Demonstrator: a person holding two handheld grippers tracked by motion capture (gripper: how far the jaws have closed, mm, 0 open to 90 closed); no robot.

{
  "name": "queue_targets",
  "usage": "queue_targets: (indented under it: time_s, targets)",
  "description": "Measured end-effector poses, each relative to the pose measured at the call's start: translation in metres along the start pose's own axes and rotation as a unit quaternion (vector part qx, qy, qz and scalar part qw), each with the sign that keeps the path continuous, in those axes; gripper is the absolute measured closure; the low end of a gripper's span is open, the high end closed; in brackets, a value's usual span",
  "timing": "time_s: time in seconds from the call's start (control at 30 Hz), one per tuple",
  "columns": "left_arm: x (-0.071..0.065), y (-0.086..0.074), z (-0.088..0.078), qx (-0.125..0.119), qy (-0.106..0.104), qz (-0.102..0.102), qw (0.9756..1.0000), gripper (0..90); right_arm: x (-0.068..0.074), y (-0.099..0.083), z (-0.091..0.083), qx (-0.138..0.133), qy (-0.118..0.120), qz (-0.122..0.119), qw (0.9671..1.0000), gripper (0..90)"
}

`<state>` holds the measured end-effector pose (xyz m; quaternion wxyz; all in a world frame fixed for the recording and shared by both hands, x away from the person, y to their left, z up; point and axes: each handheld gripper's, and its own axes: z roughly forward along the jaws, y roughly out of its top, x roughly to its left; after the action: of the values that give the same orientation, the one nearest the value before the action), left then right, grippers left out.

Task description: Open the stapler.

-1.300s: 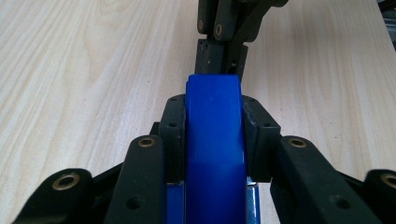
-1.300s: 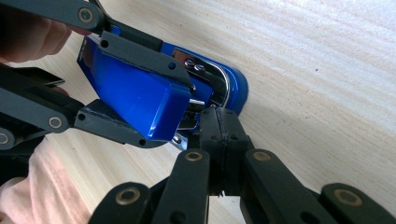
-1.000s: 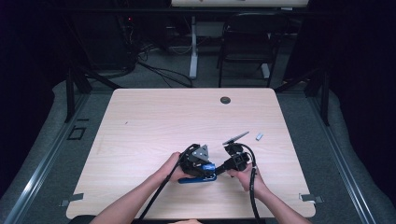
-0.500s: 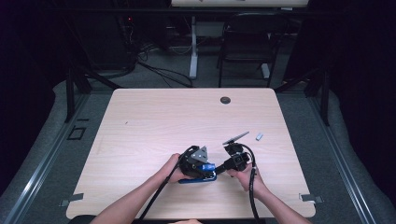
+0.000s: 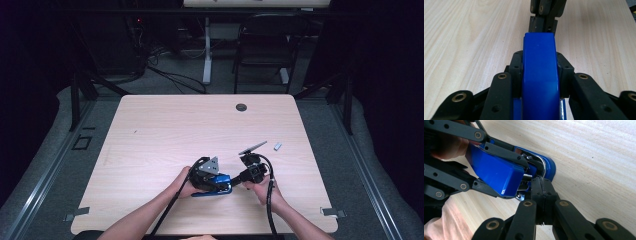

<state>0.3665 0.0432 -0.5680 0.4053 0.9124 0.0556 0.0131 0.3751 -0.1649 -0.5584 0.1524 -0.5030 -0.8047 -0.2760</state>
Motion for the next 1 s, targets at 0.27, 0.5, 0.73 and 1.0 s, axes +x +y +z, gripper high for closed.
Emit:
queue_targets:
  time_s: [0.27, 0.5, 0.73, 1.0]
  targets:
    - [0.0, -0.005, 0.0, -0.022, -0.002, -0.006, 0.9997, 66.1, 0.0, 0.0, 0.0, -0.003, -0.003, 0.0, 1.0, 90.0]
    - [0.0, -0.005, -0.001, -0.014, 0.003, 0.004, 0.9999, 66.0, 0.002, 0.0, 0.002, -0.006, -0.013, -0.004, 0.9999, 90.0]
    - [-0.001, 0.01, 0.001, 0.049, 0.004, 0.011, 0.9987, 64.8, 0.002, 0.0, 0.0, 0.01, 0.008, -0.003, 0.9999, 90.0]
    - [-0.002, 0.014, 0.005, 0.058, 0.008, 0.002, 0.9983, 65.6, 0.001, 0.0, 0.001, 0.008, 0.014, -0.001, 0.9999, 90.0]
